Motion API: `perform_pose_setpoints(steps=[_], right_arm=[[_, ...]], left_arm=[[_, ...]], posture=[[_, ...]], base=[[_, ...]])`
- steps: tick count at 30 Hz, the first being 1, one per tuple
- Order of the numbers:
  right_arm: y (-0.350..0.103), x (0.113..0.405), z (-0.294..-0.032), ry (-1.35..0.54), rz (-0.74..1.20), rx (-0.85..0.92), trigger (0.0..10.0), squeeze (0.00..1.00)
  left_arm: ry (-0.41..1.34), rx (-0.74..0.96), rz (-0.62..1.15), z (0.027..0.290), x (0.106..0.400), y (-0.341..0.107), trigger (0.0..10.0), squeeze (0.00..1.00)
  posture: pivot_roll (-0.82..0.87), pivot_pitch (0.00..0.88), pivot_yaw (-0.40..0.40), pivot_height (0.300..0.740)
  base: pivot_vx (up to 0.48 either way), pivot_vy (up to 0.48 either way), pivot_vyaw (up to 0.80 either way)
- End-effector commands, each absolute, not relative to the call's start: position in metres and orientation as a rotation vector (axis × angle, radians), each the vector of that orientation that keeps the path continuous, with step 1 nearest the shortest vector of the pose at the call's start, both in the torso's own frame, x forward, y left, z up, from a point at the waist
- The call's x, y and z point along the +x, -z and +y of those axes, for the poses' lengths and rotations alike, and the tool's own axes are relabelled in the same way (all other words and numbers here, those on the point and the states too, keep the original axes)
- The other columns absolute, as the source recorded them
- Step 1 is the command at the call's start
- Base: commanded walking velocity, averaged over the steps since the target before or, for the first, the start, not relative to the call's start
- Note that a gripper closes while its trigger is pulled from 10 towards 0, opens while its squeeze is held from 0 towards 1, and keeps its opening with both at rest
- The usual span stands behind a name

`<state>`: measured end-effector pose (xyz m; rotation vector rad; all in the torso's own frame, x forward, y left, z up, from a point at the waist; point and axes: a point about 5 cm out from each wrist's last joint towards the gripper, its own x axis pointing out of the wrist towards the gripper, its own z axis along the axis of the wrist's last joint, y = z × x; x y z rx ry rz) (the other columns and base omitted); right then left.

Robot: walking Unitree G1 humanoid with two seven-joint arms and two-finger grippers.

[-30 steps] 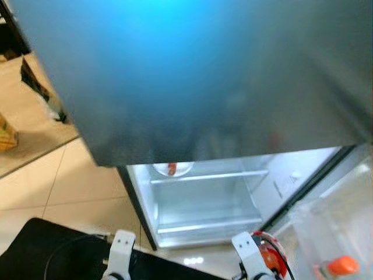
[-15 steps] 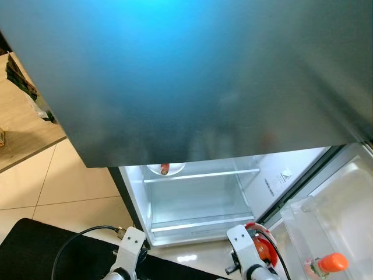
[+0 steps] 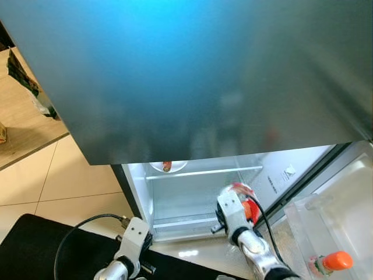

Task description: Restocking fridge

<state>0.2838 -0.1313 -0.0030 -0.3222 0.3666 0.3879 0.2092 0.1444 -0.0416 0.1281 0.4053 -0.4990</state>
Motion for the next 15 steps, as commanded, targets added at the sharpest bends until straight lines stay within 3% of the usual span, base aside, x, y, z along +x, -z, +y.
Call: perform_pose_setpoints(steps=[1, 8, 9, 15], right_arm=[[-0.008, 0.294, -0.122, -0.441, 0.326, -0.366, 10.0, 0.0], [-0.024, 0.31, -0.11, -0.545, 0.299, -0.456, 10.0, 0.0], [-0.033, 0.32, -0.106, -0.609, 0.293, -0.545, 10.0, 0.0], [-0.046, 0.332, -0.108, -0.663, 0.284, -0.651, 10.0, 0.0]], left_arm=[[0.492, 0.156, 0.399, 0.154, 0.208, 0.041, 10.0, 0.0], [0.503, 0.174, 0.368, 0.155, 0.21, 0.036, 10.0, 0.0], [0.512, 0.188, 0.347, 0.155, 0.212, 0.033, 10.0, 0.0], [0.518, 0.191, 0.291, 0.154, 0.218, 0.025, 10.0, 0.0]], posture=[[-0.15, 0.169, 0.003, 0.7], [-0.14, 0.179, -0.005, 0.695], [-0.14, 0.193, -0.016, 0.695], [-0.13, 0.21, -0.028, 0.685]], base=[[0.0, 0.0, 0.0], [0.0, 0.0, 0.0], [0.0, 0.0, 0.0], [0.0, 0.0, 0.0]])
